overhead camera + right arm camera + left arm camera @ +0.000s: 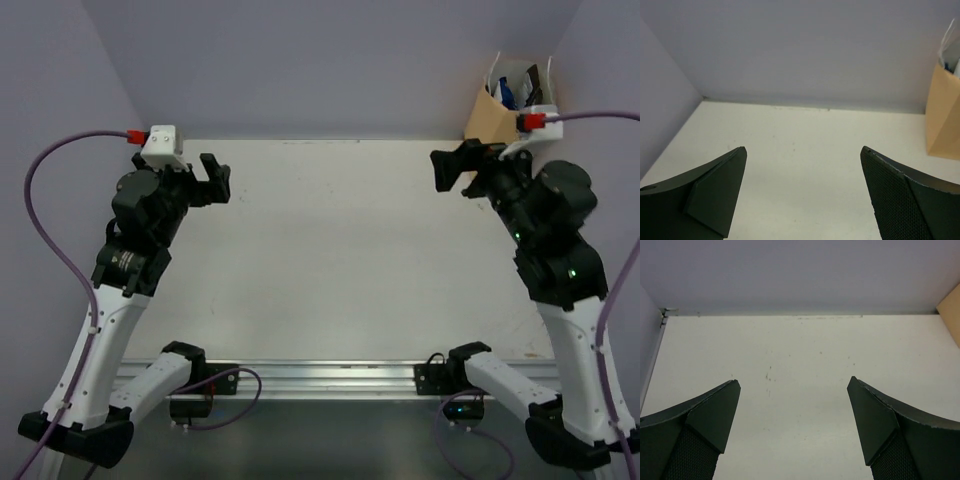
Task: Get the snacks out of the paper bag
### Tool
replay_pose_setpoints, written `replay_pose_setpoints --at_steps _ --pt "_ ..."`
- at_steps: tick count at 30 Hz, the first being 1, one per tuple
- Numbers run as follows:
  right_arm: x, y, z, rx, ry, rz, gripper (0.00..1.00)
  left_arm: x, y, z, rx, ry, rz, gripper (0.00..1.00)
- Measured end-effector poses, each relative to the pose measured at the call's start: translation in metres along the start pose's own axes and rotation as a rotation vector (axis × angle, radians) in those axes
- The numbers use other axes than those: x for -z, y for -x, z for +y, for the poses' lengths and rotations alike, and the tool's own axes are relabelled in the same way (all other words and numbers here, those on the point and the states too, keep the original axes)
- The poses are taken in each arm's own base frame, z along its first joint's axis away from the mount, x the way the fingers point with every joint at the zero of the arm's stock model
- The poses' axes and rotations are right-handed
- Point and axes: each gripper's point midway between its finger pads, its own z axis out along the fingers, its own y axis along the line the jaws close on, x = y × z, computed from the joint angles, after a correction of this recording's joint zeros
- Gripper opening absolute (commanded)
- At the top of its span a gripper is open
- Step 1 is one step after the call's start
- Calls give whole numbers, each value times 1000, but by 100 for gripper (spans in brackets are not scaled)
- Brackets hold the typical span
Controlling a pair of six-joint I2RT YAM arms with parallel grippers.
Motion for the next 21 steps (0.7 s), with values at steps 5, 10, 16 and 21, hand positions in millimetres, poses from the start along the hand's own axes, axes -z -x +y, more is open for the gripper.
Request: replay_pose_setpoints --at_steps 5,10,16,21 --pt "-95 -56 -18 14 -67 213 99 -12 -38 0 10 3 128 100" --pt "-187 -88 -80 15 -190 328 99 -12 -45 -3 26 -12 158 100" --pt "-259 -68 -157 91 -286 262 93 -6 -42 -9 42 -41 153 100" --pt "-281 -67 -210 170 -329 220 93 -1 -43 -10 54 -53 148 100"
